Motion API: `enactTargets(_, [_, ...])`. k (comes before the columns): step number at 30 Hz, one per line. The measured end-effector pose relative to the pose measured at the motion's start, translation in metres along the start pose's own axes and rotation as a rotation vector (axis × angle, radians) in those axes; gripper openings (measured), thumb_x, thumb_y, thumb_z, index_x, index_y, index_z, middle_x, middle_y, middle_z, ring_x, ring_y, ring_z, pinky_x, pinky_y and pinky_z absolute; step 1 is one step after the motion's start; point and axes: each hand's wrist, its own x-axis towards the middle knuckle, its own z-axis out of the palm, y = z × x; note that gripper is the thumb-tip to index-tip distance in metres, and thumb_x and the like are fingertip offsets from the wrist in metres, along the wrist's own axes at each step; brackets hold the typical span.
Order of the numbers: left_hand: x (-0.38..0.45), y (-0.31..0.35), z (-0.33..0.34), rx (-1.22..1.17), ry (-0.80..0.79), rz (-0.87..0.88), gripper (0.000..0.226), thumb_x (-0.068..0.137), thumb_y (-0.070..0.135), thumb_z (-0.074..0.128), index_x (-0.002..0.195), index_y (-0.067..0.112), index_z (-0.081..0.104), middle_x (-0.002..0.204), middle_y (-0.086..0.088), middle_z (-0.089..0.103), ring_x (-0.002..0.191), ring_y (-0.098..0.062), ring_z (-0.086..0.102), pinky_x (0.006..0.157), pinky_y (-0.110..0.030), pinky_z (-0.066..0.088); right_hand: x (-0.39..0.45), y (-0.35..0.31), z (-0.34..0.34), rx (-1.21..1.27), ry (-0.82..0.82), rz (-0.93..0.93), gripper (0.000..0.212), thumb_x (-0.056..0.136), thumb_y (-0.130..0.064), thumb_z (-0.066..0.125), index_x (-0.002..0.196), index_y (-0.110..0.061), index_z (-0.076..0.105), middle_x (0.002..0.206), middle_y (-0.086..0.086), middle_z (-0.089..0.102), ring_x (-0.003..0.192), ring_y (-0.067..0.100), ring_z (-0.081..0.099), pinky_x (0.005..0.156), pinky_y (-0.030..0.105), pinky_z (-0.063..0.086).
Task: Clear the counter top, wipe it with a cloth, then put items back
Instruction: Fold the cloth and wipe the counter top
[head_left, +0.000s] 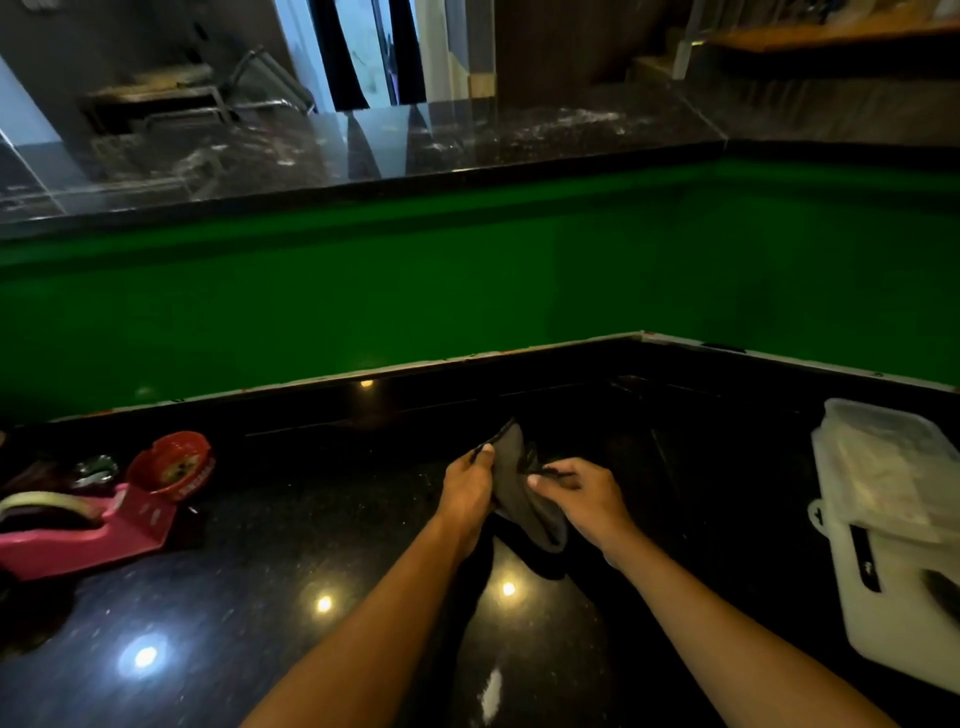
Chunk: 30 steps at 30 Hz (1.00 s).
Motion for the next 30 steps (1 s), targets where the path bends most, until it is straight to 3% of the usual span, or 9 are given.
enactTargets(3, [-0.003,0.005,-0.010,0.011,-0.001,-0.009,0.028,0.104,0.021,0.042,0.117,0.006,0.063,0.106,-0.018,0.070,0.089,-0.027,0.069,0.071,-0.035,0.059,-0.005,-0.005,0.006,-0.068,-0.033,-0.075,0.022,0.080,-0.022,0.078,0.097,-0.015,0.067,0.086,-0.001,0.069,0.081,0.009,0.067,0.066,0.022,0.057])
enactTargets(6, [-0.011,0.014,-0.015,0.038,-0.032,0.004,0.028,0.104,0.020,0.041,0.115,0.006,0.063,0.109,-0.020,0.069,0.094,-0.030,0.068,0.084,-0.042,0.057,-0.006,-0.011,0.014,-0.154,0.012,-0.094,0.004,0.085,-0.022,0.072,0.085,-0.021,0.068,0.083,-0.001,0.069,0.085,0.016,0.068,0.070,0.029,0.056])
enactTargets(10, [-0.020,0.025,-0.027,0.106,-0.047,0.039,0.026,0.104,0.021,0.042,0.108,0.010,0.066,0.109,-0.019,0.070,0.099,-0.030,0.068,0.092,-0.047,0.054,-0.016,-0.028,0.025,-0.087,0.139,-0.096,0.008,0.089,-0.025,0.068,0.089,-0.017,0.068,0.088,-0.001,0.068,0.085,0.013,0.065,0.074,0.033,0.055])
enactTargets(15, [-0.035,0.034,-0.038,0.117,-0.084,0.051,0.025,0.102,0.026,0.045,0.104,0.016,0.068,0.108,-0.016,0.071,0.100,-0.031,0.069,0.090,-0.053,0.054,-0.032,-0.062,0.040,-0.035,0.314,-0.205,0.011,0.088,-0.025,0.068,0.084,-0.015,0.066,0.081,-0.002,0.067,0.078,0.009,0.063,0.072,0.032,0.053])
enactTargets(21, [-0.060,0.056,-0.045,0.074,-0.169,0.039,0.026,0.104,0.021,0.041,0.112,0.010,0.064,0.114,-0.017,0.068,0.105,-0.030,0.066,0.094,-0.046,0.053,-0.057,-0.100,0.063,-0.025,0.446,-0.371,0.013,0.090,-0.024,0.066,0.080,-0.016,0.063,0.076,-0.004,0.066,0.074,0.008,0.063,0.068,0.028,0.050])
enactTargets(24, [-0.074,0.065,-0.051,-0.036,-0.205,0.017,0.036,0.105,0.027,0.038,0.124,0.006,0.060,0.108,-0.013,0.068,0.097,-0.025,0.065,0.083,-0.038,0.056,-0.069,-0.108,0.071,-0.063,0.391,-0.415,0.007,0.091,-0.026,0.064,0.085,-0.022,0.066,0.078,-0.009,0.067,0.076,0.005,0.064,0.070,0.028,0.053])
enactTargets(30, [-0.093,0.085,-0.075,-0.187,-0.395,-0.107,0.086,0.093,0.070,0.021,0.132,0.002,0.055,0.130,-0.023,0.058,0.120,-0.037,0.057,0.095,-0.046,0.048,-0.097,-0.109,0.085,-0.169,0.064,-0.497,0.024,0.092,-0.036,0.061,0.114,-0.026,0.066,0.098,-0.019,0.067,0.093,-0.009,0.062,0.081,0.017,0.049])
